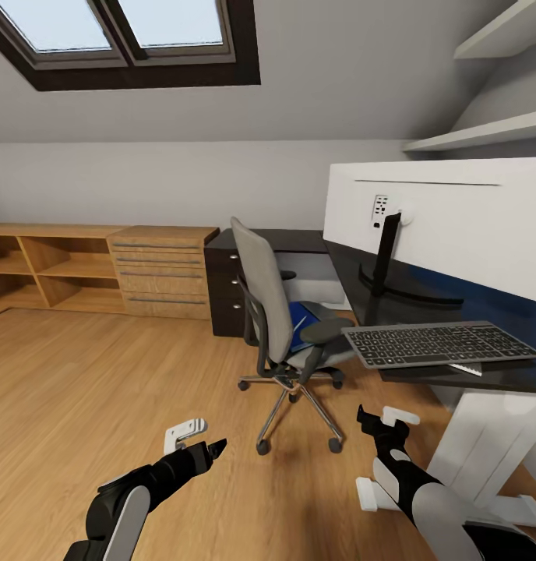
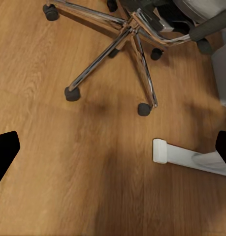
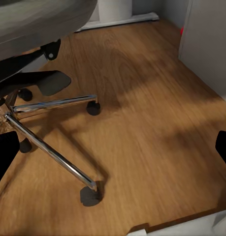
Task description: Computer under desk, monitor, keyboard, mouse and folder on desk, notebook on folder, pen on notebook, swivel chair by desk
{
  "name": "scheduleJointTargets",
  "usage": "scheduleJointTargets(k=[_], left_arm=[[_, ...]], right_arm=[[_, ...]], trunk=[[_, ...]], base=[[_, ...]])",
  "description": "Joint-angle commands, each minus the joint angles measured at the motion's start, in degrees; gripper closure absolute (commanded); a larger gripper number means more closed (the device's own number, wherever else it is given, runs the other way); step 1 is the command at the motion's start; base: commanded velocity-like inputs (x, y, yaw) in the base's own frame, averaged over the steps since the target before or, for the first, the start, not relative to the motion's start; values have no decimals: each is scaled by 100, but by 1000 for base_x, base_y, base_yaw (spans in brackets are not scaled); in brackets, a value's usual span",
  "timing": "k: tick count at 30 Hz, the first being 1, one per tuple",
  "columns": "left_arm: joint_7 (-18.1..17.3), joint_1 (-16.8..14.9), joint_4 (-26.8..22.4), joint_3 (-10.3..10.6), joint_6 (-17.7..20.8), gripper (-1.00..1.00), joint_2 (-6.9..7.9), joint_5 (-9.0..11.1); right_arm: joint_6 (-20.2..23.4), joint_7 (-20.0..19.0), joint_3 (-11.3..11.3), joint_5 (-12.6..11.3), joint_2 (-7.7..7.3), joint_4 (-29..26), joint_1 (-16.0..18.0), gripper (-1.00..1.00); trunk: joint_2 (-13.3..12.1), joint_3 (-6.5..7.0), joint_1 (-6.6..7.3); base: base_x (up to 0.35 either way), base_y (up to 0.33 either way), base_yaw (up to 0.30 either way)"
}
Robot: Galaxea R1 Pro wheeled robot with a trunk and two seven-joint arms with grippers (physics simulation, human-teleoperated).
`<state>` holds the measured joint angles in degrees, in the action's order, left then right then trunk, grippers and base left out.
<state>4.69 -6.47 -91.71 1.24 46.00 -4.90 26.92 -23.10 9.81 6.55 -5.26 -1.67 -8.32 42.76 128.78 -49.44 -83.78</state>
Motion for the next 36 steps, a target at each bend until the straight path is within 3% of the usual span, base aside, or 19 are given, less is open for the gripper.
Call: scheduleJointTargets(k=[1, 8, 36], left_arm=[[49, -3, -5, 0, 23, -100, 6, 59], [49, -3, -5, 7, 15, -100, 105, 59], [49, -3, -3, 4, 6, -100, 124, 53]], right_arm=[[-28, -14, -5, -50, 0, 6, 4, -100], [-28, -14, -22, -34, 0, 0, 4, -100], [-50, 28, -49, -41, 0, -20, 4, -100]], trunk=[[3, -6, 1], [3, -6, 1], [3, -6, 1]], base=[[0, 5, 0], [132, 188, 0], [111, 29, 0]])
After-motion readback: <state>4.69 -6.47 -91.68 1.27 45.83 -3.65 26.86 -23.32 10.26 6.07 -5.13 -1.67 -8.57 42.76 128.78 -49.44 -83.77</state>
